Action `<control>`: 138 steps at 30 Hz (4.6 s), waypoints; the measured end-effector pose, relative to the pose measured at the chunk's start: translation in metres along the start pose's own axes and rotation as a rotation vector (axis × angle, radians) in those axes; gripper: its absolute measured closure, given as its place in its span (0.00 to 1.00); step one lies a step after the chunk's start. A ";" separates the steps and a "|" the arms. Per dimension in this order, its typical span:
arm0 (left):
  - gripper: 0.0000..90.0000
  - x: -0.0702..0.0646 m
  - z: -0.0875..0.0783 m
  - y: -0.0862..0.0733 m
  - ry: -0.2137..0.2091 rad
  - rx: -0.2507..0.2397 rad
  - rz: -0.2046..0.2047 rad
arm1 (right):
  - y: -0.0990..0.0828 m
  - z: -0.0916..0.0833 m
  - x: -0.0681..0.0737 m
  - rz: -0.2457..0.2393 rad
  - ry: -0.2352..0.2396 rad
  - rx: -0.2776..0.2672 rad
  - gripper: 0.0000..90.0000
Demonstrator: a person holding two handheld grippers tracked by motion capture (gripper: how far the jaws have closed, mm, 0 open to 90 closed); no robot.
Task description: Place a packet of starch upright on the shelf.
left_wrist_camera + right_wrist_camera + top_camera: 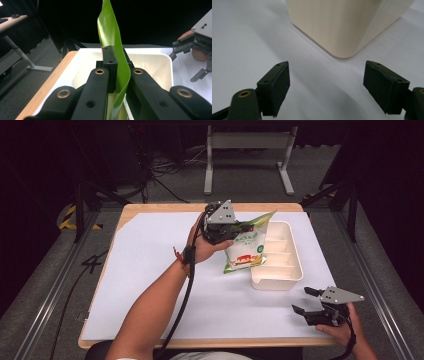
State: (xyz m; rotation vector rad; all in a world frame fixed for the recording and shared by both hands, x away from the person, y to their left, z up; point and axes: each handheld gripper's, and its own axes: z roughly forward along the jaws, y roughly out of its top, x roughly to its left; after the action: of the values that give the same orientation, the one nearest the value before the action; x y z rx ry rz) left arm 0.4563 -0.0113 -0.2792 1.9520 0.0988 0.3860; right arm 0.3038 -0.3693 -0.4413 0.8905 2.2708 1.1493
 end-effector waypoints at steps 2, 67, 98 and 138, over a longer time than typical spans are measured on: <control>0.99 0.001 0.004 0.002 0.001 0.002 0.002 | 0.000 0.000 0.000 0.000 0.000 0.000 0.23; 0.98 0.002 0.117 -0.013 -0.142 0.051 -0.052 | -0.001 0.000 0.000 -0.005 0.011 0.003 0.24; 0.87 -0.002 0.110 0.004 -0.123 0.286 0.080 | 0.000 0.000 0.001 -0.014 0.011 0.005 0.23; 0.36 0.004 0.069 -0.006 0.018 0.363 0.073 | 0.000 0.001 0.001 -0.012 0.010 0.005 0.23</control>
State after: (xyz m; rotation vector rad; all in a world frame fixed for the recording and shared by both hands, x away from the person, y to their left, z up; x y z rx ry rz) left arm 0.4819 -0.0687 -0.3087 2.3149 0.1158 0.4586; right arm 0.3035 -0.3681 -0.4420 0.8741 2.2845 1.1461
